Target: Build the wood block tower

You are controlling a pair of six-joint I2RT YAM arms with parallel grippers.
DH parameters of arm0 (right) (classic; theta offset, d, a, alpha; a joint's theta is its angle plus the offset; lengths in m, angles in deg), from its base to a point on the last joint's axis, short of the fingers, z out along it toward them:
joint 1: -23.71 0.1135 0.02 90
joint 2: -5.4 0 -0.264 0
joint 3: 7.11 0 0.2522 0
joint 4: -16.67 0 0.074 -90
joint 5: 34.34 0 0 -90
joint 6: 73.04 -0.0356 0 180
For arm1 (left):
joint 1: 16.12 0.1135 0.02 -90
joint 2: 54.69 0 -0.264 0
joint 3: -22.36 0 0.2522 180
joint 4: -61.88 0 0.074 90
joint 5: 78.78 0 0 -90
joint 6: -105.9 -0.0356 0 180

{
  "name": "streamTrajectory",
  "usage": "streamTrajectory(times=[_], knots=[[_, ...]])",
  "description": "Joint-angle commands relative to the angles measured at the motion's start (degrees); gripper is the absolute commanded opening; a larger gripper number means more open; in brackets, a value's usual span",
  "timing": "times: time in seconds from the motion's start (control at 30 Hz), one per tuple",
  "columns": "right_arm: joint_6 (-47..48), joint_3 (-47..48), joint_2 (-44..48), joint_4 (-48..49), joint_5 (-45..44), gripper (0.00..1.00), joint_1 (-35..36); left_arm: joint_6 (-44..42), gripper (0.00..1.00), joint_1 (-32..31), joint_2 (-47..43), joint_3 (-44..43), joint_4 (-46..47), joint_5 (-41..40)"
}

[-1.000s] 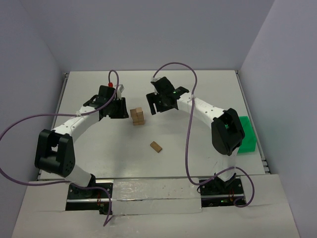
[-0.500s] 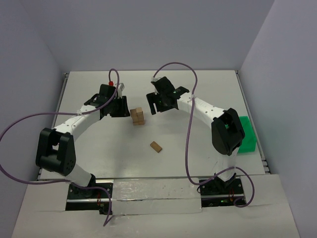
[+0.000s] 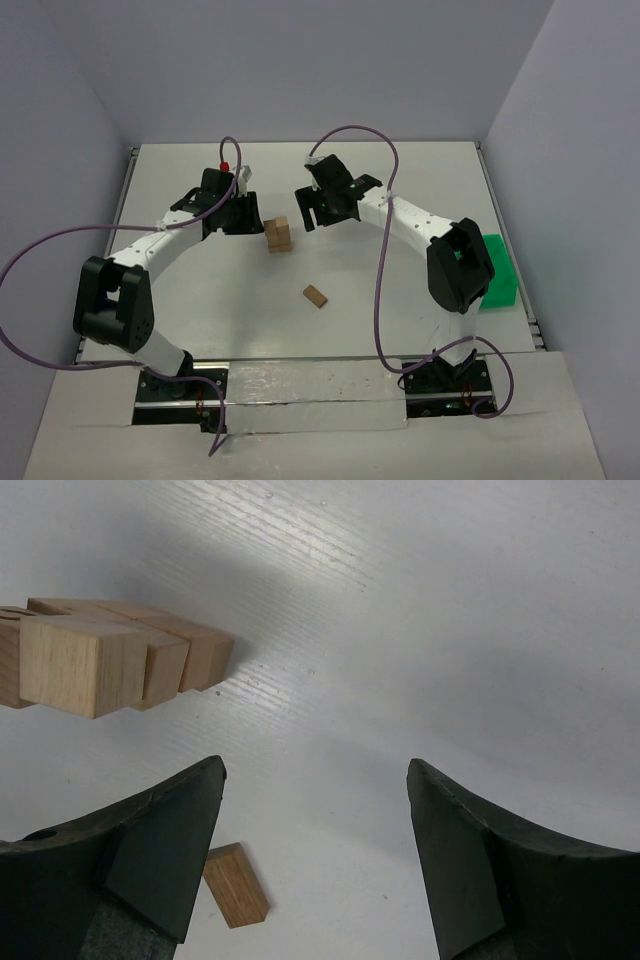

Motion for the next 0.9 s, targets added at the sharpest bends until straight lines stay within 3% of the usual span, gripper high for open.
streamTrajectory(times=[0.0, 0.37, 0.6, 0.73, 0.87], knots=[[0.23, 1.53, 1.42, 1.62, 0.11, 0.81, -0.57, 0.63, 0.52, -0.35, 0.39, -2.55, 2.59, 0.65], [0.94, 0.65, 2.91, 1.79, 0.23, 0.82, -0.52, -0.07, 0.56, -0.27, -1.31, -2.65, 1.58, -0.44], [6.96, -6.12, 10.77, 5.1, 9.52, 0.83, -3.5, -3.29, 0.59, 2.13, -10.8, -0.49, -0.04, 0.92], [19.39, -11.22, 17.99, 4.04, 27.78, 0.84, -6.2, -8.22, 0.73, 7.48, -18.02, -0.34, -3.92, 9.18], [40.96, -12.49, 21.21, -7.48, 40.77, 0.85, -6.06, -15.91, 0.86, 14.31, -22.3, 0.48, -9.14, 21.94]])
